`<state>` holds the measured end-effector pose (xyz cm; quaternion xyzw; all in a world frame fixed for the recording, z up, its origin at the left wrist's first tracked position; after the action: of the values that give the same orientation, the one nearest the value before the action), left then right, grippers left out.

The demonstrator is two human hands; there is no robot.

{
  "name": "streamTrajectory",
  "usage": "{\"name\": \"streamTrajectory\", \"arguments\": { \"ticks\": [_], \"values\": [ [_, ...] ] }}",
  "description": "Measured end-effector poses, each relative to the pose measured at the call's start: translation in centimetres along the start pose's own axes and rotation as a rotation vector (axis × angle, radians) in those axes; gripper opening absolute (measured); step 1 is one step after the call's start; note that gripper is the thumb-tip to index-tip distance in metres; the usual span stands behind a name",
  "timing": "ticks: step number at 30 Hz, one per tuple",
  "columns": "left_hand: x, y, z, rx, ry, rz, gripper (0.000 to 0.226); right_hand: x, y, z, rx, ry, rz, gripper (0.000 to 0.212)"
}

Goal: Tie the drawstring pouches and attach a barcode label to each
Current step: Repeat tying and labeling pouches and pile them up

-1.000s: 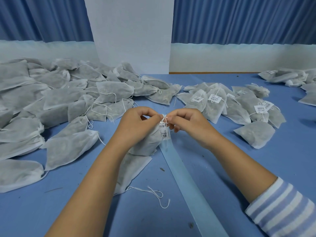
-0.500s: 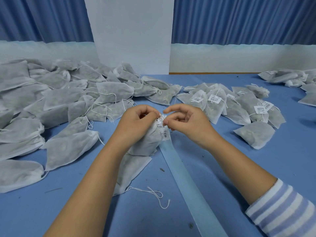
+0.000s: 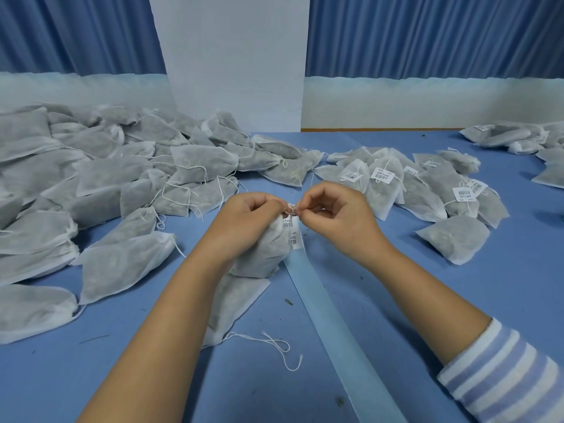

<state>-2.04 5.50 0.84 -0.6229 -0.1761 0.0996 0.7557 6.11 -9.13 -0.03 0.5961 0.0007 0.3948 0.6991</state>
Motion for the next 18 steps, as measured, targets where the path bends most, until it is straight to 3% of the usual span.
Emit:
{"name": "streamTrajectory", "arguments": {
  "ticks": [18],
  "values": [
    [0.26,0.48,0.17,0.020,0.013,0.012,0.018,0.16,-0.48,0.20,-0.019,0.035,-0.089,0.008]
  ]
}}
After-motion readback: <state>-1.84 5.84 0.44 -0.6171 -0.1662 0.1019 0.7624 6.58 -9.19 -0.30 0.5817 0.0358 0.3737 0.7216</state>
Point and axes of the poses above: each hand's wrist, its own x-axis towards the middle knuckle, its own z-axis out of the back of the hand, y = z × x, the point moved 2 cm from there along x, towards the middle knuckle, and after that the axes turned 5 degrees about -x, right-handed, at the moved point
